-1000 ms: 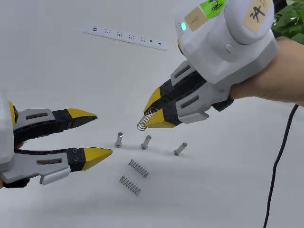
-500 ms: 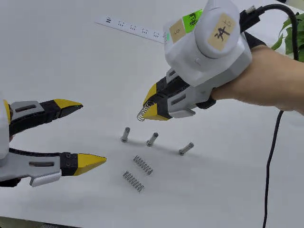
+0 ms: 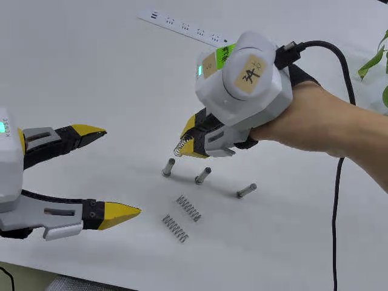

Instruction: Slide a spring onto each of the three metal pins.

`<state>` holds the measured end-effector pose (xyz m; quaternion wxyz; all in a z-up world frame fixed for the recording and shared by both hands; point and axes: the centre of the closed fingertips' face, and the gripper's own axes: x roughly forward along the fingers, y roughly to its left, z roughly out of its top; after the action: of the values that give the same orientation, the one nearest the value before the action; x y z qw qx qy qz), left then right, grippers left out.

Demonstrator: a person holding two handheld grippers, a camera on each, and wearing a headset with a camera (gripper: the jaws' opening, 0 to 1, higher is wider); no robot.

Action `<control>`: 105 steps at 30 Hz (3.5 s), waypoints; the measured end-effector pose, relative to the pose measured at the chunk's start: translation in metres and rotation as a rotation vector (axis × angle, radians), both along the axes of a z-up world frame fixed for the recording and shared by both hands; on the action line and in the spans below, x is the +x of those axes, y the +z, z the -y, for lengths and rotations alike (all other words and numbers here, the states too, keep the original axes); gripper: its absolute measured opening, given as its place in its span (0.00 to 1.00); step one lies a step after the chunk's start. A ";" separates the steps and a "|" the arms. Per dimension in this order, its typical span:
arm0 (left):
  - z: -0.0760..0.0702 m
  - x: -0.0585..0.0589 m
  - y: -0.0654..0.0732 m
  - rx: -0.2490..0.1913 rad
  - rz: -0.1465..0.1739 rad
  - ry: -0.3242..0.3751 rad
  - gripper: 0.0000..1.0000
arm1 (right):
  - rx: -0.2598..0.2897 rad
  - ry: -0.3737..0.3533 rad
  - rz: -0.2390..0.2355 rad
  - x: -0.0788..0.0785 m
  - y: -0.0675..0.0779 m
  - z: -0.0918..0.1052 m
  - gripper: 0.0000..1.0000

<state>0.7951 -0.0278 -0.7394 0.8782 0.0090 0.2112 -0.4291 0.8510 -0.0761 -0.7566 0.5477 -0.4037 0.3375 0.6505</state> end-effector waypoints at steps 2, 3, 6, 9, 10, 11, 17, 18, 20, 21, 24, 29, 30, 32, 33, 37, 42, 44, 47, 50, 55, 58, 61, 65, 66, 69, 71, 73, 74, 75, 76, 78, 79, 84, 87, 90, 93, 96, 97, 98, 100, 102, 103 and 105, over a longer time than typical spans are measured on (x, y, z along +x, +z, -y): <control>0.000 -0.001 -0.004 0.004 -0.013 0.000 0.81 | -0.004 -0.005 -0.005 0.001 -0.006 0.000 0.12; 0.001 -0.002 -0.004 0.003 -0.014 -0.001 0.80 | -0.008 -0.002 -0.003 0.002 -0.009 -0.001 0.12; 0.002 -0.003 -0.003 -0.007 -0.013 -0.001 0.81 | -0.006 -0.004 -0.016 -0.001 -0.011 -0.002 0.12; 0.002 -0.003 -0.004 -0.005 -0.010 -0.001 0.82 | -0.011 -0.008 -0.017 -0.001 -0.016 -0.002 0.12; 0.002 -0.003 -0.005 -0.005 -0.015 -0.001 0.83 | -0.012 -0.009 -0.017 -0.001 -0.018 -0.002 0.12; 0.003 -0.004 -0.005 -0.005 -0.017 -0.003 0.84 | -0.013 -0.011 -0.018 -0.001 -0.018 -0.002 0.12; 0.006 -0.005 -0.006 -0.007 -0.026 -0.015 0.82 | -0.022 -0.010 -0.025 -0.003 -0.023 -0.001 0.12; 0.007 -0.005 -0.007 -0.007 -0.026 -0.018 0.83 | -0.022 -0.010 -0.025 -0.002 -0.023 -0.001 0.12; 0.008 -0.005 -0.007 -0.003 -0.022 -0.023 0.84 | -0.023 -0.012 -0.028 -0.003 -0.024 -0.001 0.12; 0.008 -0.005 -0.007 -0.002 -0.020 -0.024 0.84 | -0.025 -0.012 -0.029 -0.002 -0.025 -0.001 0.12; 0.009 -0.005 -0.007 -0.006 -0.023 -0.025 0.84 | -0.023 -0.013 -0.033 -0.003 -0.027 -0.001 0.12; 0.010 -0.006 -0.009 -0.005 -0.033 -0.032 0.84 | -0.024 -0.008 -0.033 -0.003 -0.029 -0.002 0.12; 0.010 -0.007 -0.009 -0.006 -0.033 -0.032 0.84 | -0.025 -0.008 -0.033 -0.003 -0.030 -0.002 0.12; 0.011 -0.007 -0.008 -0.011 -0.032 -0.032 0.84 | -0.026 -0.007 -0.034 -0.003 -0.032 -0.004 0.12; 0.011 -0.007 -0.008 -0.012 -0.030 -0.032 0.85 | -0.027 -0.006 -0.035 -0.003 -0.033 -0.004 0.12; 0.010 -0.006 -0.008 -0.011 -0.029 -0.027 0.85 | -0.041 0.006 -0.025 -0.003 -0.038 -0.003 0.12; 0.009 -0.005 -0.007 -0.013 -0.026 -0.022 0.85 | -0.042 0.008 -0.025 -0.004 -0.042 -0.003 0.12; 0.009 -0.004 -0.007 -0.013 -0.026 -0.024 0.85 | -0.043 0.010 -0.021 -0.004 -0.045 -0.003 0.12; 0.009 -0.004 -0.008 -0.013 -0.028 -0.023 0.85 | -0.044 0.012 -0.019 -0.004 -0.048 -0.004 0.12; 0.010 -0.004 -0.007 -0.017 -0.027 -0.023 0.86 | -0.052 0.019 -0.009 -0.002 -0.053 -0.003 0.12; 0.011 -0.004 -0.008 -0.015 -0.028 -0.024 0.86 | -0.049 0.021 -0.007 -0.003 -0.061 -0.005 0.12; 0.012 -0.005 -0.007 -0.017 -0.031 -0.026 0.86 | -0.053 0.025 -0.006 -0.004 -0.066 -0.005 0.12; 0.012 -0.004 -0.007 -0.016 -0.028 -0.026 0.86 | -0.060 0.033 0.005 -0.004 -0.070 -0.005 0.12; 0.012 -0.004 -0.006 -0.017 -0.027 -0.024 0.86 | -0.064 0.038 0.015 -0.006 -0.074 -0.005 0.12; 0.012 -0.004 -0.006 -0.018 -0.026 -0.021 0.86 | -0.066 0.037 0.017 -0.006 -0.074 -0.005 0.12; 0.011 -0.004 -0.006 -0.018 -0.026 -0.018 0.86 | -0.071 0.038 0.019 -0.005 -0.077 -0.003 0.12; 0.011 -0.005 -0.006 -0.017 -0.026 -0.018 0.86 | -0.071 0.037 0.019 -0.005 -0.078 -0.003 0.12; 0.010 -0.005 -0.007 -0.015 -0.029 -0.018 0.86 | -0.071 0.034 0.018 -0.005 -0.079 -0.004 0.12; 0.010 -0.005 -0.007 -0.016 -0.029 -0.018 0.86 | -0.070 0.034 0.018 -0.005 -0.079 -0.004 0.12; 0.010 -0.005 -0.007 -0.017 -0.029 -0.017 0.86 | -0.069 0.033 0.018 -0.005 -0.080 -0.004 0.12; 0.010 -0.005 -0.008 -0.016 -0.031 -0.017 0.86 | -0.069 0.030 0.019 -0.004 -0.080 -0.004 0.12; 0.010 -0.006 -0.008 -0.015 -0.031 -0.019 0.86 | -0.071 0.030 0.016 -0.004 -0.081 -0.004 0.12; 0.010 -0.006 -0.008 -0.014 -0.031 -0.019 0.86 | -0.072 0.029 0.016 -0.004 -0.083 -0.003 0.12; 0.009 -0.005 -0.006 -0.018 -0.027 -0.016 0.86 | -0.068 0.020 0.010 -0.005 -0.083 -0.004 0.12; 0.009 -0.004 -0.006 -0.017 -0.026 -0.016 0.86 | -0.066 0.018 0.011 -0.005 -0.084 -0.005 0.12; 0.009 -0.005 -0.006 -0.019 -0.027 -0.017 0.86 | -0.062 0.015 0.009 -0.005 -0.085 -0.006 0.13; 0.009 -0.005 -0.006 -0.022 -0.028 -0.016 0.86 | -0.055 0.012 0.004 -0.006 -0.083 -0.007 0.13; 0.010 -0.005 -0.005 -0.024 -0.027 -0.015 0.86 | -0.054 0.011 0.001 -0.006 -0.083 -0.007 0.15; 0.010 -0.005 -0.005 -0.024 -0.027 -0.016 0.86 | -0.049 0.004 -0.006 -0.006 -0.083 -0.007 0.16; 0.010 -0.005 -0.004 -0.025 -0.026 -0.016 0.86 | -0.042 -0.005 -0.012 -0.005 -0.082 -0.008 0.17; 0.009 -0.005 -0.004 -0.024 -0.023 -0.017 0.86 | -0.030 -0.017 -0.020 -0.005 -0.080 -0.009 0.17; 0.009 -0.005 -0.004 -0.019 -0.026 -0.018 0.86 | -0.025 -0.021 -0.015 -0.005 -0.076 -0.008 0.18; 0.008 -0.006 -0.005 -0.017 -0.026 -0.020 0.86 | -0.023 -0.016 -0.009 -0.004 -0.074 -0.008 0.19; 0.009 -0.006 -0.005 -0.016 -0.027 -0.022 0.86 | -0.017 -0.009 -0.002 -0.004 -0.072 -0.007 0.19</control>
<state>0.7894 -0.0364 -0.7440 0.8706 -0.0016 0.2192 -0.4405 0.8473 -0.0693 -0.8288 0.5467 -0.4065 0.3454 0.6455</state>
